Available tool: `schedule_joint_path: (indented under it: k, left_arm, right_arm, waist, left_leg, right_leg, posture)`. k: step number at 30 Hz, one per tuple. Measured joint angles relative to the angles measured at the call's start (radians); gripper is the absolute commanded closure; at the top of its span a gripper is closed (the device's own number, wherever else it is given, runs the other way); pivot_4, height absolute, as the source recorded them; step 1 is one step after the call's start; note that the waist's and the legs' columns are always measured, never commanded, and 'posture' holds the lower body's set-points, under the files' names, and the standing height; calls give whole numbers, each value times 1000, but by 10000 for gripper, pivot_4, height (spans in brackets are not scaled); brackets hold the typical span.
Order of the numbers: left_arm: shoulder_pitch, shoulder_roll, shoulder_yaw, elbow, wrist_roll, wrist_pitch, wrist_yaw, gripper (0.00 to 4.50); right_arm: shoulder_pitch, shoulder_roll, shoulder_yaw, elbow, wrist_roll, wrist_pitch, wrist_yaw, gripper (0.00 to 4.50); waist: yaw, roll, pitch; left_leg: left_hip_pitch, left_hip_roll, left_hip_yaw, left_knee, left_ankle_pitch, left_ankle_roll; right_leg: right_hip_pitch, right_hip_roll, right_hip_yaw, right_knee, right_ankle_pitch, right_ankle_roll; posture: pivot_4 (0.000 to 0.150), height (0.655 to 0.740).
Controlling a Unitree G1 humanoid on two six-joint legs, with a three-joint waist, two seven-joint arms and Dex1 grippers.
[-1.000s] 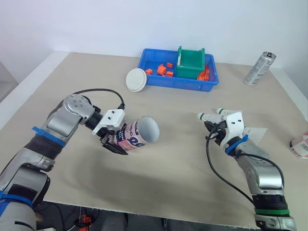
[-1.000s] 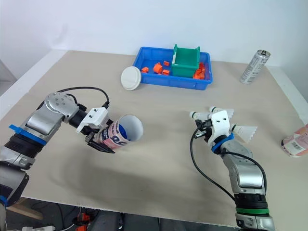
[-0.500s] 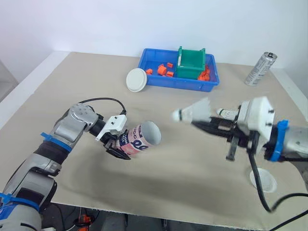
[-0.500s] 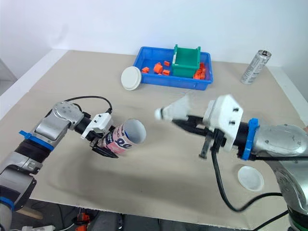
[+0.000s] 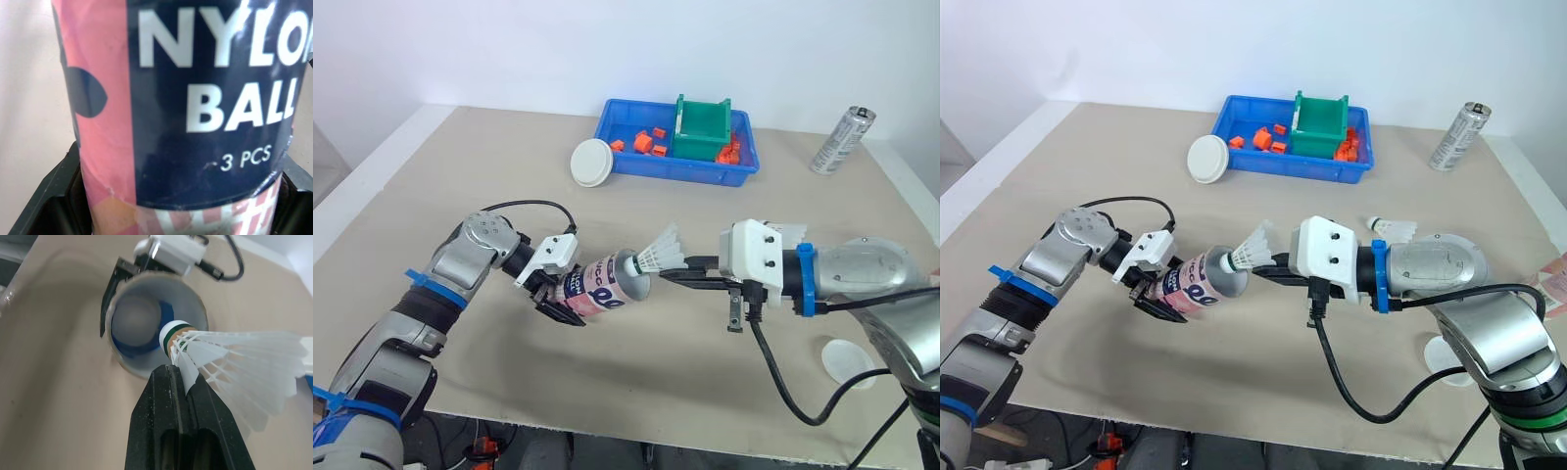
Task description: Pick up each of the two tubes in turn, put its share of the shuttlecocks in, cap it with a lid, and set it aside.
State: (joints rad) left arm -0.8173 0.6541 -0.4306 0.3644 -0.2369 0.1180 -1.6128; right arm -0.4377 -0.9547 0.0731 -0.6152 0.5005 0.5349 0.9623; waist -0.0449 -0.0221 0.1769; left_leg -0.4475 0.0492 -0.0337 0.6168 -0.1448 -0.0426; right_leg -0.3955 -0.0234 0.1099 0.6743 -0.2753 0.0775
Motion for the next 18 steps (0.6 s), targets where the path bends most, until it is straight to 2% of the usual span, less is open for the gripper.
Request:
schedule_joint_path:
  k: [1, 4, 5, 6, 8, 10, 14, 16, 18]
  left_arm:
    - [1, 1, 4, -3, 0, 1, -2, 6475]
    - [3, 3, 7, -3, 0, 0, -2, 6475]
    - [3, 0, 7, -3, 0, 0, -2, 6475]
    - [3, -2, 7, -2, 1, 0, -2, 6475]
    - [3, -5, 7, -1, 1, -1, -2, 6475]
    - [1, -19, 8, 1, 2, -1, -2, 6475]
    - [1, -24, 14, 5, 2, -2, -3, 6475]
    - [2, -27, 19, 5, 3, -2, -2, 6475]
    - [8, -32, 28, 3, 4, -1, -2, 6475]
  right_arm:
    - [-2, 2, 0, 0, 4, -1, 14, 44609]
    - [-41, 35, 3, 5, 26, 17, 17, 34864]
    - [-61, 47, 3, 4, 45, 30, 20, 30810]
    - [-78, 52, 4, 4, 69, 44, 26, 24496]
    - [-100, 67, 3, 2, 112, 69, 35, 16458]
    - [-124, 90, -33, -1, 230, 120, 40, 7540]
    - [-98, 59, -166, -12, 403, 194, 35, 7540]
    - [-26, 31, -218, -16, 406, 209, 20, 7540]
    - [102, -2, -286, 18, 335, 209, -27, 7540]
  waist:
    - [0, 0, 0]
    - [-2, 0, 1]
    - [-2, 0, 1]
    - [-2, 0, 1]
    - [-2, 0, 1]
    - [-2, 0, 1]
    - [2, -1, 1]
    - [4, -2, 1]
    - [7, -2, 1]
  left_leg:
    - [0, 0, 0, 0, 0, 0]
    - [0, 0, 0, 0, 0, 0]
    - [0, 1, 0, 0, 0, 0]
    - [0, 1, -1, 0, 0, 0]
    - [0, 2, -1, 1, 0, 0]
    - [0, 2, 0, 1, 0, 0]
    - [-1, 1, -1, 1, 0, 0]
    - [-2, 1, -1, 1, 0, 0]
    - [-4, 1, -1, 1, 0, 0]
  right_leg:
    - [-2, 0, 0, 2, 0, -1]
    - [-5, 1, 0, 7, -2, -1]
    - [-5, 2, 0, 7, -2, -1]
    - [-5, 2, 0, 7, -2, -1]
    - [-5, 3, 0, 7, -2, -1]
    - [-5, 2, 0, 7, -2, -1]
    - [-4, 2, 0, 7, -1, -2]
    - [-4, 2, 0, 7, -2, -3]
    - [-5, 2, 0, 7, -2, -3]
  posture:
    - [1500, 7275]
    - [1500, 7275]
    - [1500, 7275]
    - [1500, 7275]
    - [1500, 7275]
    - [1500, 7275]
    - [1500, 7275]
    - [1500, 7275]
    - [1500, 7275]
